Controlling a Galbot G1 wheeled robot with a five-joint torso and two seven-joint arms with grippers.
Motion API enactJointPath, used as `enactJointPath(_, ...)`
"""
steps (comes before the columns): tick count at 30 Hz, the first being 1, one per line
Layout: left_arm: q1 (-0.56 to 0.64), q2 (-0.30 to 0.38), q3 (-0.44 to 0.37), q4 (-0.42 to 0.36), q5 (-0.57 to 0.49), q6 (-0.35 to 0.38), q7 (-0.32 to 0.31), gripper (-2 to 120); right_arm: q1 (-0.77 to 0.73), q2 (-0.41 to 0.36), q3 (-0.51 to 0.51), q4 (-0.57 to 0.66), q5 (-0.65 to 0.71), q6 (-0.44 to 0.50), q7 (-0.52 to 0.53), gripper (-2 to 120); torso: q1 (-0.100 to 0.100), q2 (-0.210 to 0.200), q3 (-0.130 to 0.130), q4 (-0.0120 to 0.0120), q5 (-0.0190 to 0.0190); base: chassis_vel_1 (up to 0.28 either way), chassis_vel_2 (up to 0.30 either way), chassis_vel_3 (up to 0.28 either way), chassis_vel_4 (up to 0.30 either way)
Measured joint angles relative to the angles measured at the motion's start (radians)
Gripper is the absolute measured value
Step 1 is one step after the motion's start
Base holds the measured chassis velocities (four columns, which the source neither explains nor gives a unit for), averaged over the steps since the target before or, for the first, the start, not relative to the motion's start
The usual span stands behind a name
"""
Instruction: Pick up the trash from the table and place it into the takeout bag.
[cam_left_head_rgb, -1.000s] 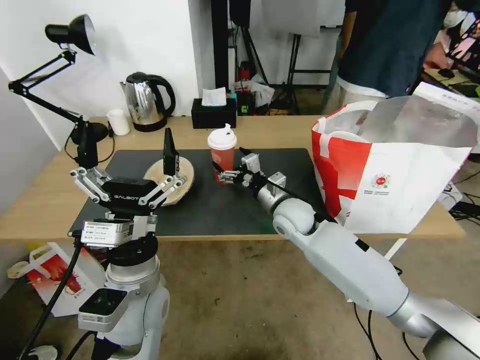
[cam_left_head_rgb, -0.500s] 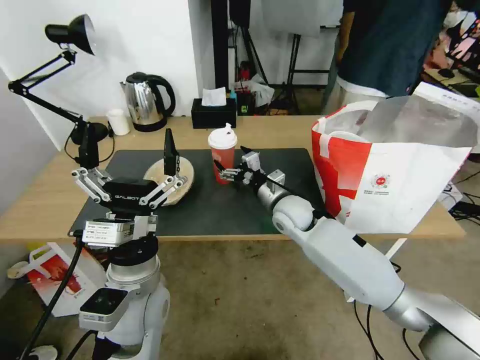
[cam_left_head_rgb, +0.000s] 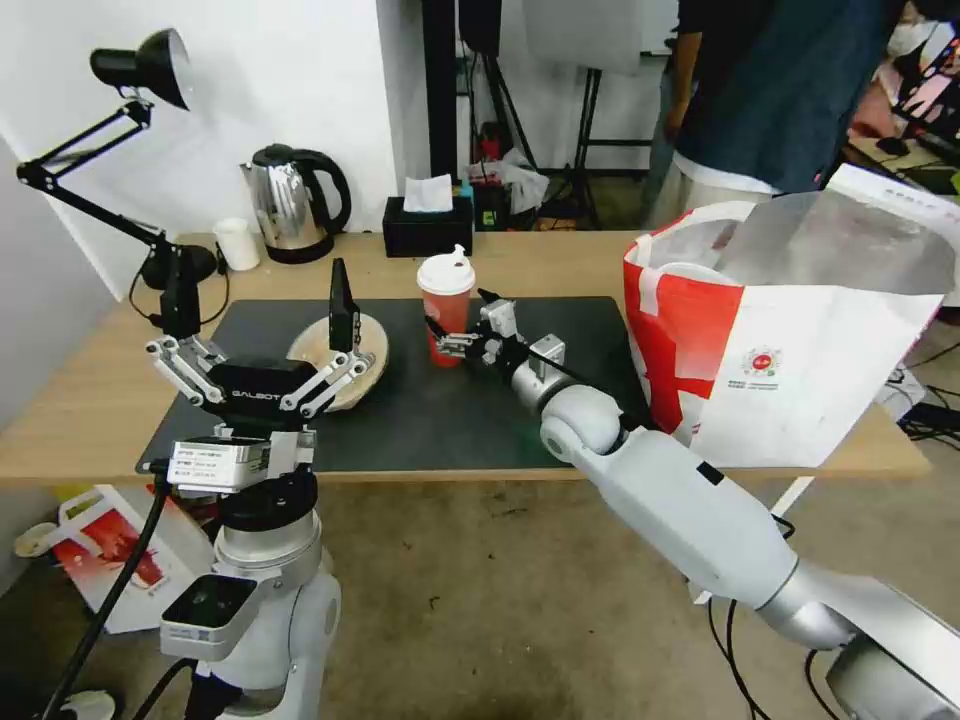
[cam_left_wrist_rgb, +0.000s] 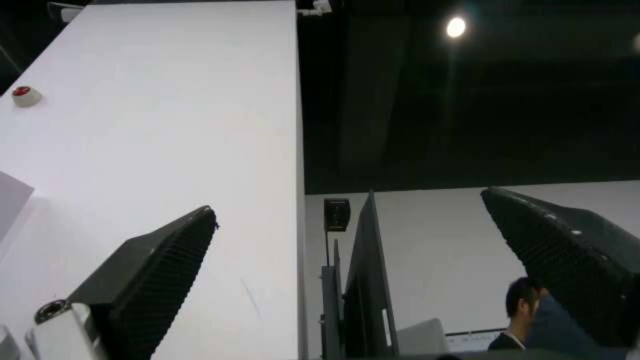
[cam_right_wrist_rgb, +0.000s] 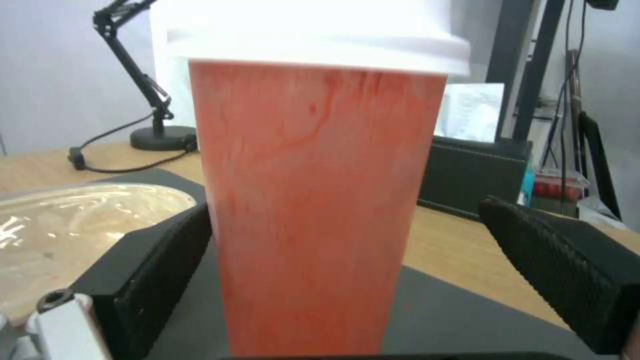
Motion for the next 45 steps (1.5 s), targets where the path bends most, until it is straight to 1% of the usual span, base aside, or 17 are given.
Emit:
enactJointPath(15,-0.001,0.0,0.001,0.0,0.0,-0.001,0.0,100,0.007,-0.002,-0.02,0.02,0.003,-0.004,0.001,100,0.0,0.0,0.0,-0.0001,0.0,0.0,0.0,0.0,0.0)
enactJointPath(27,-0.004,0.0,-0.006,0.004,-0.003,-0.007,0.0,100,0.038,0.027,-0.032,-0.04,0.003,-0.001,-0.008,100,0.0,0.0,0.0,0.0,-0.0001,0.0,0.0,0.0,0.0)
enactJointPath(30,-0.007,0.0,-0.006,0.009,-0.004,-0.007,0.0,100,0.046,0.028,-0.029,-0.058,0.003,-0.001,-0.01,91,0.0,0.0,0.0,0.0,-0.0001,0.0,0.0,0.0,0.0)
enactJointPath(31,-0.007,0.0,-0.006,0.009,-0.004,-0.007,0.0,100,0.046,0.028,-0.029,-0.058,0.003,-0.001,-0.01,91,0.0,0.0,0.0,0.0,-0.0001,0.0,0.0,0.0,0.0)
enactJointPath(32,-0.008,0.0,-0.006,0.01,-0.004,-0.007,0.0,100,0.048,0.029,-0.029,-0.061,0.003,0.0,-0.01,89,0.0,0.0,0.0,0.0,0.0,0.0,0.0,0.0,0.0)
enactJointPath(33,-0.008,0.0,-0.006,0.01,-0.004,-0.007,0.0,100,0.048,0.029,-0.029,-0.063,0.003,0.0,-0.01,84,0.0,0.0,0.0,0.0,0.0,0.0,0.0,0.0,0.0)
enactJointPath(35,-0.008,0.0,-0.008,0.01,-0.005,-0.007,0.0,100,0.049,0.028,-0.029,-0.062,0.003,0.002,-0.013,78,0.0,0.0,0.0,0.0,0.0,0.0,0.0,0.0,0.0)
enactJointPath(36,-0.008,0.0,-0.008,0.01,-0.005,-0.007,0.0,100,0.049,0.028,-0.029,-0.062,0.003,0.002,-0.013,78,0.0,0.0,0.0,0.0,0.0,0.0,0.0,0.0,0.0)
enactJointPath(37,-0.008,0.0,-0.01,0.01,-0.006,-0.007,0.0,100,0.049,0.027,-0.029,-0.06,0.003,0.002,-0.013,73,0.0,0.0,0.0,0.0,0.0,0.0,0.0,0.0,0.0)
enactJointPath(39,-0.009,0.0,-0.011,0.011,-0.007,-0.008,0.0,100,0.049,0.025,-0.029,-0.054,0.003,0.002,-0.013,67,0.0,0.0,0.0,0.0,0.0,0.0,0.0,0.0,0.0)
enactJointPath(40,-0.009,0.0,-0.011,0.011,-0.007,-0.008,0.0,100,0.049,0.025,-0.029,-0.054,0.003,0.002,-0.013,67,0.0,0.0,0.0,0.0,0.0,0.0,0.0,0.0,0.0)
enactJointPath(43,-0.011,0.0,-0.009,0.013,-0.007,-0.008,0.0,100,0.049,0.021,-0.028,-0.048,0.003,0.003,-0.013,56,0.0,0.0,0.0,0.0,0.0,0.0,0.0,0.0,0.0)
enactJointPath(44,-0.011,0.0,-0.009,0.013,-0.007,-0.008,0.0,100,0.049,0.021,-0.028,-0.048,0.003,0.003,-0.013,56,0.0,0.0,0.0,0.0,0.0,0.0,0.0,0.0,0.0)
enactJointPath(45,-0.011,0.0,-0.008,0.013,-0.007,-0.008,0.0,100,0.049,0.02,-0.027,-0.046,0.002,0.003,-0.014,52,0.0,0.0,0.0,0.0,0.0,0.0,0.0,0.0,0.0)
